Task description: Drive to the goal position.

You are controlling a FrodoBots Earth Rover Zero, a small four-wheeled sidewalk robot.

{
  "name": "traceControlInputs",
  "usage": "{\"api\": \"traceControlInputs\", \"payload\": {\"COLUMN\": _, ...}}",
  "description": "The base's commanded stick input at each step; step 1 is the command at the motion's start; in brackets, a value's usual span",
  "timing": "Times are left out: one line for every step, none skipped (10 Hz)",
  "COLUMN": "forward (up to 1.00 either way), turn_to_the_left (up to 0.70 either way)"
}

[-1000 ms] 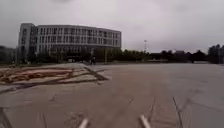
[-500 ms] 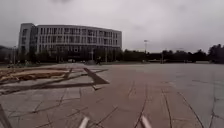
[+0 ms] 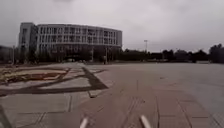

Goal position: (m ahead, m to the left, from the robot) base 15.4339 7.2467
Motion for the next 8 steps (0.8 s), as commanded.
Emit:
{"api": "traceControlInputs", "payload": {"forward": 1.0, "turn_to_the_left": 0.02}}
{"api": "traceControlInputs", "payload": {"forward": 1.0, "turn_to_the_left": 0.02}}
{"api": "traceControlInputs", "payload": {"forward": 1.0, "turn_to_the_left": 0.02}}
{"api": "traceControlInputs", "payload": {"forward": 1.0, "turn_to_the_left": 0.02}}
{"api": "traceControlInputs", "payload": {"forward": 1.0, "turn_to_the_left": 0.02}}
{"api": "traceControlInputs", "payload": {"forward": 1.0, "turn_to_the_left": 0.02}}
{"api": "traceControlInputs", "payload": {"forward": 1.0, "turn_to_the_left": 0.02}}
{"api": "traceControlInputs", "payload": {"forward": 1.0, "turn_to_the_left": 0.02}}
